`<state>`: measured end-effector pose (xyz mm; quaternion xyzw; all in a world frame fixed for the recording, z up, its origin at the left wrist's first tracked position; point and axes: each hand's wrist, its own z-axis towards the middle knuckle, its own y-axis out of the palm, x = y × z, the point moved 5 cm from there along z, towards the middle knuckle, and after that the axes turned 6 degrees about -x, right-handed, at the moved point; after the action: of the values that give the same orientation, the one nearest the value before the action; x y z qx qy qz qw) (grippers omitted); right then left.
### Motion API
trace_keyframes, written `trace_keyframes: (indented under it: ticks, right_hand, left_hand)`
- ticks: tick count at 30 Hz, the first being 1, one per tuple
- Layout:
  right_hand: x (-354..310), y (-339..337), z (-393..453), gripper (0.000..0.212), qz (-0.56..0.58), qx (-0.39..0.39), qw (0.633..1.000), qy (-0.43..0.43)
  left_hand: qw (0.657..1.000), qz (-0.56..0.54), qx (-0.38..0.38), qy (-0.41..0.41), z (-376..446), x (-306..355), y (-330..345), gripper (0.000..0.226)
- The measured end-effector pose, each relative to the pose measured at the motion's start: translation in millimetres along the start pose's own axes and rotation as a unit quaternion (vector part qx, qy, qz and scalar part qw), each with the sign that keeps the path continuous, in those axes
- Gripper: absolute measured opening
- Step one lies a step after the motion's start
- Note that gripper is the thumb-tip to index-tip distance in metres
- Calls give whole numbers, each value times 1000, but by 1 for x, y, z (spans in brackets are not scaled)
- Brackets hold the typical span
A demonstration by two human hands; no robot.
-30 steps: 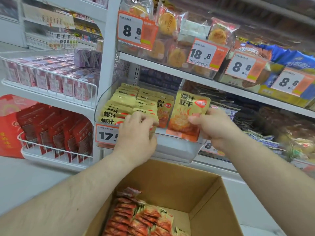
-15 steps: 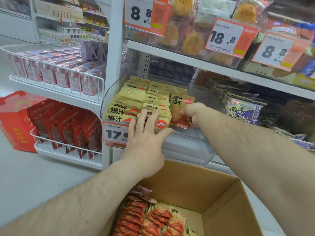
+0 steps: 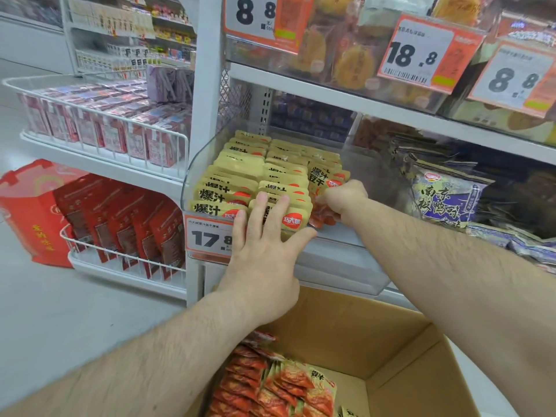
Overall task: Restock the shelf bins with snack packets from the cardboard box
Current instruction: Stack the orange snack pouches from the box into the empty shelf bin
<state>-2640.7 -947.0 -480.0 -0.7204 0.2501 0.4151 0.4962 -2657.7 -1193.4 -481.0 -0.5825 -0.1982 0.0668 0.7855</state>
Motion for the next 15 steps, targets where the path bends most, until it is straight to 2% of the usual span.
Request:
trace_keyframes:
  ticks: [4,9,15]
  right_hand:
    - [6,1,0,38,34,-34,999,17]
    - [9,-2,4,35,41,-24,999,15]
    - [-1,4,3,15,-30,-33,998,-43]
  left_hand:
    - [1000,-5,-3,-3,0,1,0,76]
    - [1000,2,-7,1,-1,0,0,77]
    - [1000,-2,-3,-1,-1,1,0,76]
